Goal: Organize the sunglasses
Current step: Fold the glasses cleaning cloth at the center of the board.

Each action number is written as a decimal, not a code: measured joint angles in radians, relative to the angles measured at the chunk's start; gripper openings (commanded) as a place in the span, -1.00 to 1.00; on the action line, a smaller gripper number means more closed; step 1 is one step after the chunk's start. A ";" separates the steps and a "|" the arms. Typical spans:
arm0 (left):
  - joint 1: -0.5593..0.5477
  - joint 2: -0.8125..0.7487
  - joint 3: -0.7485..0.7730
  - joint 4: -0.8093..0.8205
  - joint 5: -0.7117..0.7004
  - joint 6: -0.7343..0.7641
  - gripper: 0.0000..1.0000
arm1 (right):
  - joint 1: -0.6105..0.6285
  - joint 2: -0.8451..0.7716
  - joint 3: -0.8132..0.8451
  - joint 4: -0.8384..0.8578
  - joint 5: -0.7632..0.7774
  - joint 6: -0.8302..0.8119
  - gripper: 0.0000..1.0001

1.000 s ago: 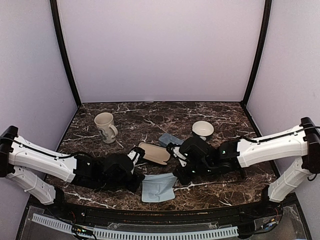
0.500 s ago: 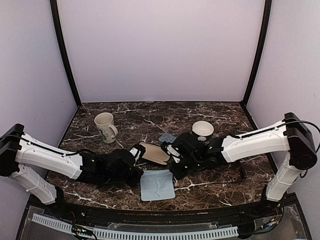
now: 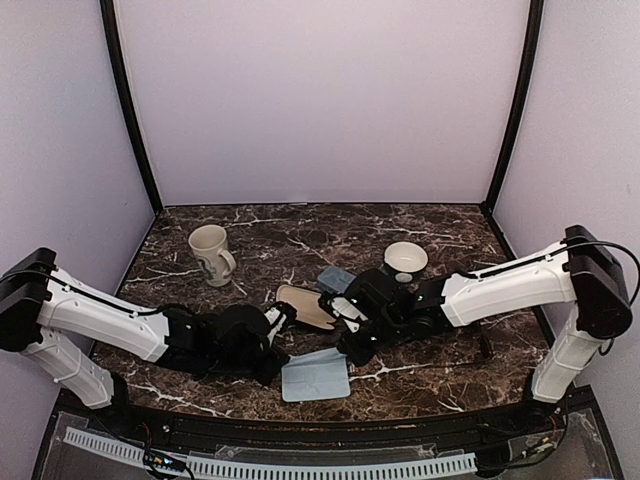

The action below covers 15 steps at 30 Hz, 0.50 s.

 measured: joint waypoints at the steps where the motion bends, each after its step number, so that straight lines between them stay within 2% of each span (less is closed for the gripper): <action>1: 0.000 0.000 -0.006 0.000 0.008 -0.001 -1.00 | 0.003 0.000 -0.008 0.001 -0.007 0.000 -1.00; 15: -0.048 -0.018 -0.048 -0.001 0.055 -0.024 -1.00 | 0.057 0.000 -0.057 0.019 -0.034 0.038 -1.00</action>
